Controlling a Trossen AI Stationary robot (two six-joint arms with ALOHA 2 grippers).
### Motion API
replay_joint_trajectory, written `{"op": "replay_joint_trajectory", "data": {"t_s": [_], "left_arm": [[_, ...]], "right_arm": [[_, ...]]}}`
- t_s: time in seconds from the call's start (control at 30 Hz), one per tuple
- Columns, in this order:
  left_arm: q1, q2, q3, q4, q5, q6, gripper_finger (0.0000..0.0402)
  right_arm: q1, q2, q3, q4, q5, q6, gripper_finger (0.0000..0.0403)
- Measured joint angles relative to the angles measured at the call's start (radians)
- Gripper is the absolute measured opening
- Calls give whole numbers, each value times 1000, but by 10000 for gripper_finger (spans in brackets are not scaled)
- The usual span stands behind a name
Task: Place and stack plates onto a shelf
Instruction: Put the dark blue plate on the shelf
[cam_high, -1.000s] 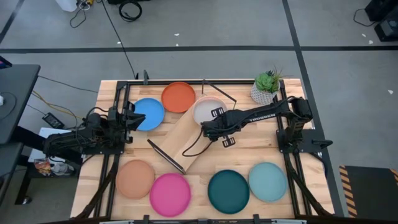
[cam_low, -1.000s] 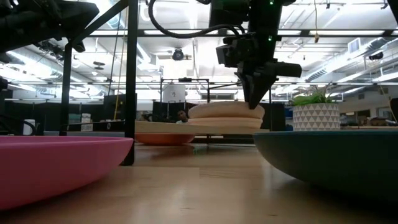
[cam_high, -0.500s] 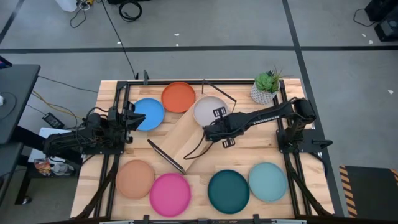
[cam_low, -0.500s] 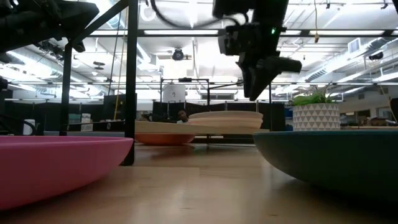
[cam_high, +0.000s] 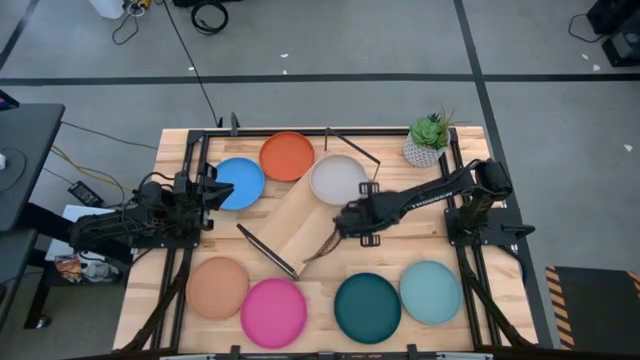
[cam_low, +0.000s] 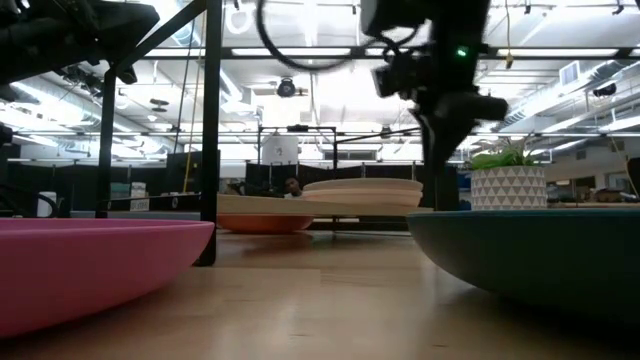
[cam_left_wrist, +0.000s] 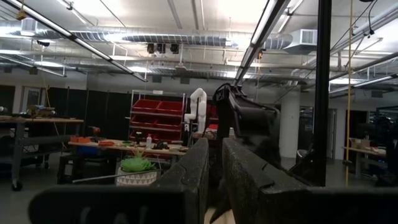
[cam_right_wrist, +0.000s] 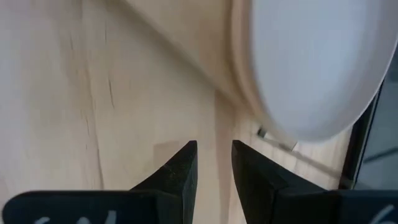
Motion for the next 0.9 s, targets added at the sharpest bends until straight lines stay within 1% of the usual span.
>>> {"op": "replay_joint_trajectory", "data": {"t_s": [0.07, 0.13, 0.33, 0.57, 0.7, 0.9], "left_arm": [[0, 0, 0, 0, 0, 0, 55], [0, 0, 0, 0, 0, 0, 55], [0, 0, 0, 0, 0, 0, 55], [0, 0, 0, 0, 0, 0, 55], [0, 0, 0, 0, 0, 0, 55], [0, 0, 0, 0, 0, 0, 55]], "right_arm": [[24, 0, -24, 3, 21, 48, 105], [52, 0, -43, 1, 6, 75, 105], [144, 0, -48, 36, -184, 150, 105], [208, 0, -48, 151, -349, 277, 112], [233, 2, -48, 201, -367, 317, 135], [253, 2, -64, 225, -368, 388, 171]]}}
